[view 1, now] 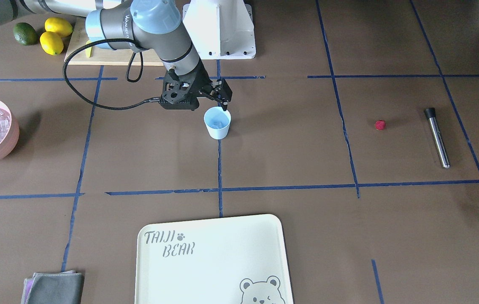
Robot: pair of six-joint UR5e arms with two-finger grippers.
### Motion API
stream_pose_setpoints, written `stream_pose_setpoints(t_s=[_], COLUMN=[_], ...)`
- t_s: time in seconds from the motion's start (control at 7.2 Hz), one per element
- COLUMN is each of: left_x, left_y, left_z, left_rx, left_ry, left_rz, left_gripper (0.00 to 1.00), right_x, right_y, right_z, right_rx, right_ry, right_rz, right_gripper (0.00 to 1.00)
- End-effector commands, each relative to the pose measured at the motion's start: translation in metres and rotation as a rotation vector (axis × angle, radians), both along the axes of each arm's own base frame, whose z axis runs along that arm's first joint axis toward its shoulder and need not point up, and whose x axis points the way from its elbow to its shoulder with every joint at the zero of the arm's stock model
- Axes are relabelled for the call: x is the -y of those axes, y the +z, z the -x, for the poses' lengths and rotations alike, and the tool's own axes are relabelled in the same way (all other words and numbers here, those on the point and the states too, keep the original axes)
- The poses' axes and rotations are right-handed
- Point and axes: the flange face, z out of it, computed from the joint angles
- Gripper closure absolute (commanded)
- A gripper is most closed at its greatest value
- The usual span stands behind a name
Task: Mash ice and strawberries in cup
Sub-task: 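Raise the right gripper away from the cup while the left gripper reaches toward the strawberry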
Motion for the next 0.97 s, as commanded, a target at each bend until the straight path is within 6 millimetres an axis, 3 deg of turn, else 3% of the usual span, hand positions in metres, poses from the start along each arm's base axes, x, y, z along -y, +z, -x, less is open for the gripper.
stream_pose_setpoints(t_s=[0.0, 0.14, 0.42, 0.56, 0.69, 0.83], left_x=[0.012, 0.013, 0.025, 0.02, 0.022, 0.017], left_y=[-0.021, -0.016, -0.007, -0.004, -0.002, 0.001], left_z=[-0.092, -0.127, -0.184, -0.228, -0.246, -0.255], left_rx=[-0.019, -0.006, -0.013, 0.021, 0.029, 0.027], left_ry=[0.043, 0.057, 0.016, -0.004, -0.023, -0.007], left_rz=[0.062, 0.063, 0.102, 0.105, 0.103, 0.1], left_gripper=[0.0, 0.0, 0.0, 0.0, 0.0, 0.0], right_x=[0.02, 0.029, 0.037, 0.029, 0.028, 0.022], right_y=[0.062, 0.098, 0.136, 0.151, 0.154, 0.165], right_z=[-0.096, -0.144, -0.203, -0.218, -0.226, -0.247], right_rx=[-0.022, -0.044, -0.088, -0.108, -0.112, -0.109], right_ry=[-0.044, -0.058, -0.051, -0.071, -0.07, -0.068], right_rz=[-0.048, -0.07, -0.128, -0.158, -0.166, -0.148], right_gripper=[0.0, 0.0, 0.0, 0.0, 0.0, 0.0])
